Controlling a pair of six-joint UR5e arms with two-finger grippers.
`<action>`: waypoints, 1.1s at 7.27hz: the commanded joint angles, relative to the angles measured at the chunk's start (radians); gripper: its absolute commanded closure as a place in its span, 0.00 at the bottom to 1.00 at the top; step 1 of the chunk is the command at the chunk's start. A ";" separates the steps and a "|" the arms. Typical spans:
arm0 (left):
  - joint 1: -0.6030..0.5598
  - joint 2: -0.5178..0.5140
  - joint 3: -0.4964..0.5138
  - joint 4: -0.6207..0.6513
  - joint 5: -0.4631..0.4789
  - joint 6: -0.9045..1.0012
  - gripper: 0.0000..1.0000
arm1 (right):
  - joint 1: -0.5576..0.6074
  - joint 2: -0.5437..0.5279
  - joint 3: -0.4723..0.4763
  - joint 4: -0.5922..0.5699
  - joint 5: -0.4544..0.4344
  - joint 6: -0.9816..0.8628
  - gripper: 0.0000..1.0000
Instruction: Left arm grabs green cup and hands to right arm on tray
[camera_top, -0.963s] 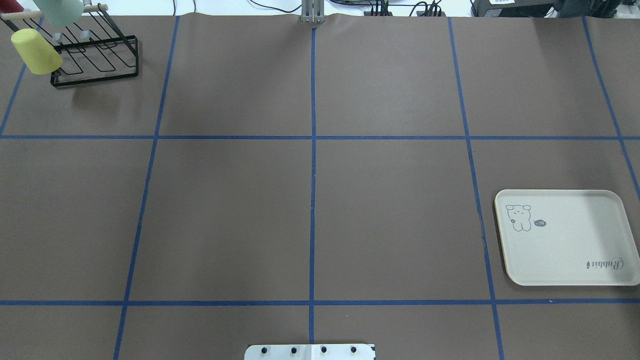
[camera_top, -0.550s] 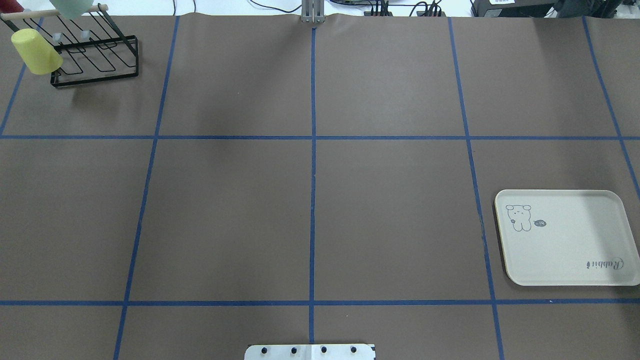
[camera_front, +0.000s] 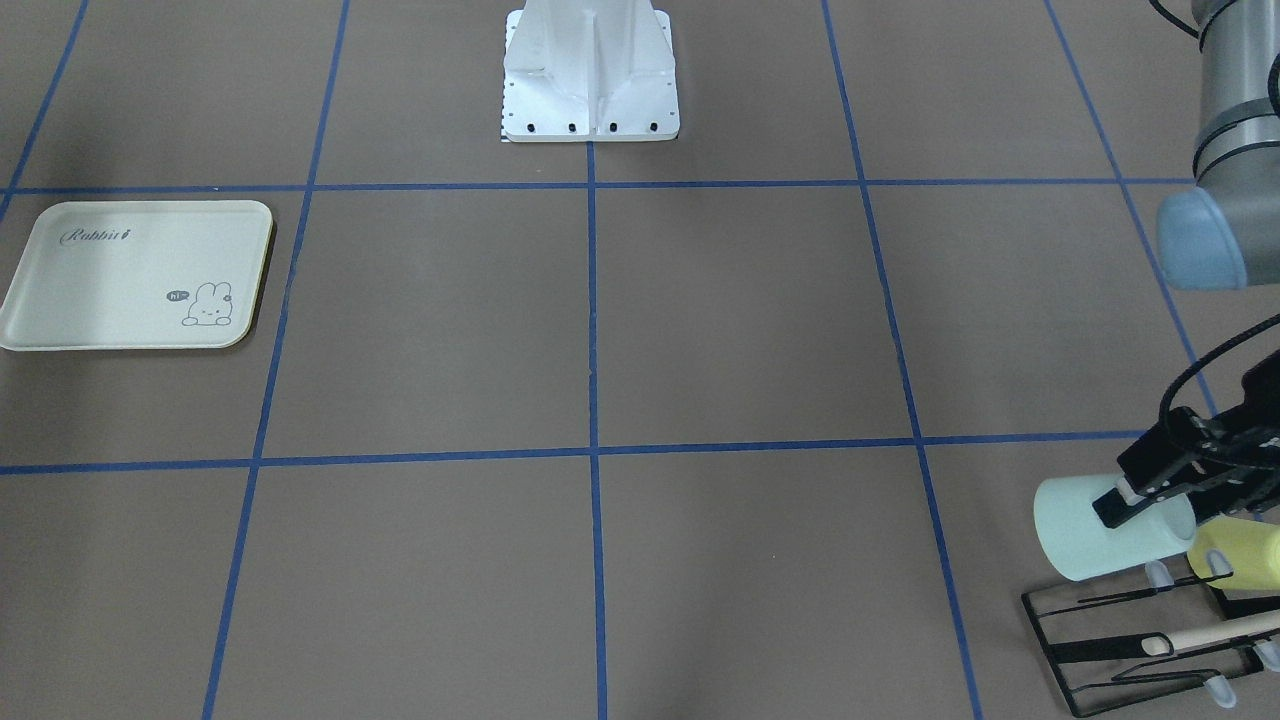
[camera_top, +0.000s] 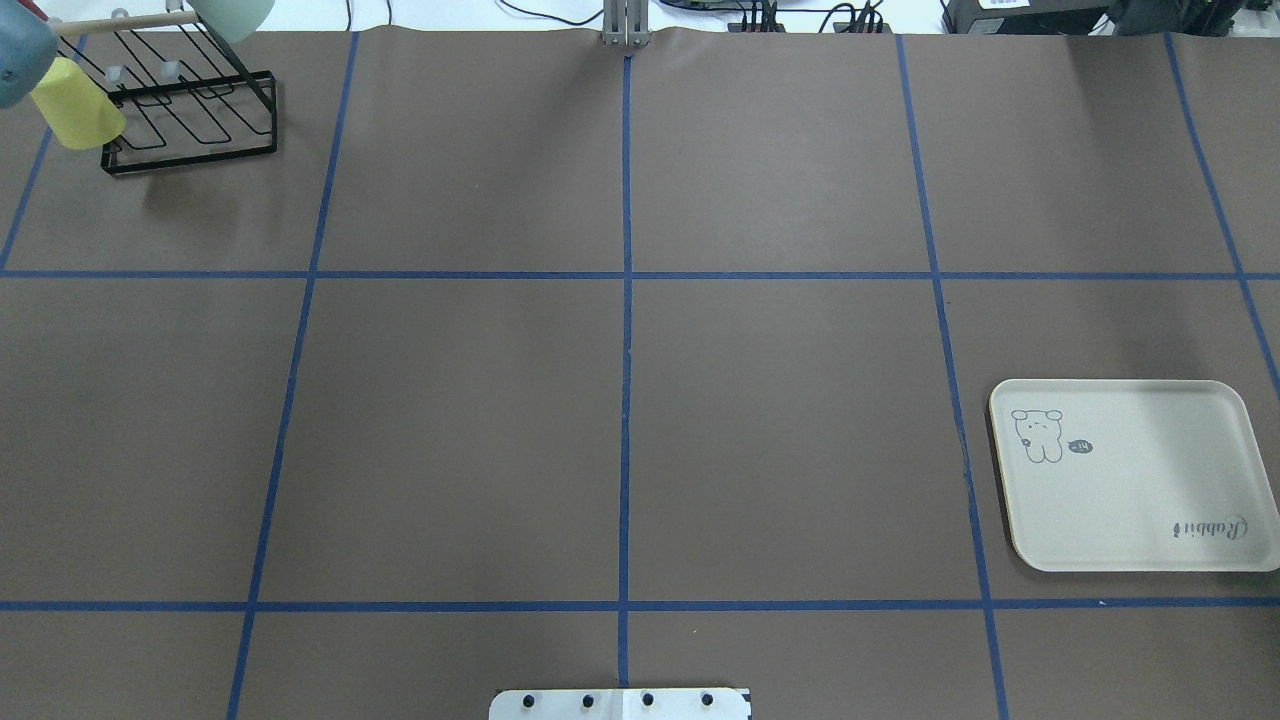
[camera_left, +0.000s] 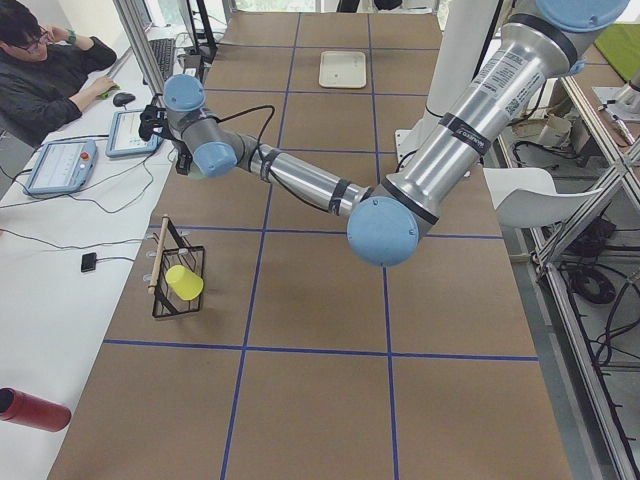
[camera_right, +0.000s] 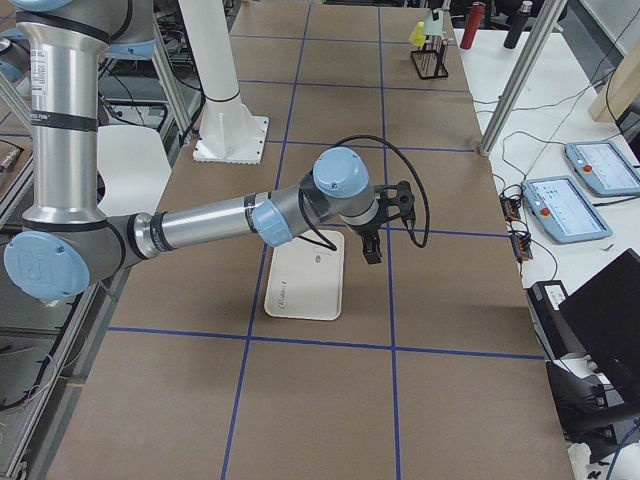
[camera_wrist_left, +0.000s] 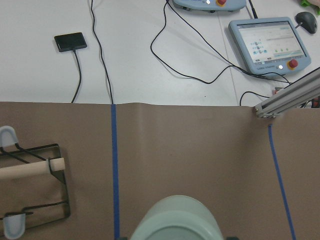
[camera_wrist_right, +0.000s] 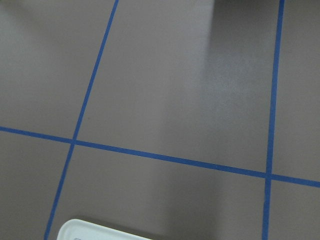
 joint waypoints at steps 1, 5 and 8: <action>0.043 0.000 -0.033 -0.123 0.004 -0.222 0.76 | -0.060 0.046 0.010 0.215 0.003 0.406 0.00; 0.127 0.007 -0.214 -0.143 0.006 -0.526 0.76 | -0.148 0.159 0.008 0.476 -0.023 0.860 0.01; 0.173 0.007 -0.262 -0.266 0.006 -0.761 0.76 | -0.258 0.187 0.007 0.727 -0.182 1.135 0.00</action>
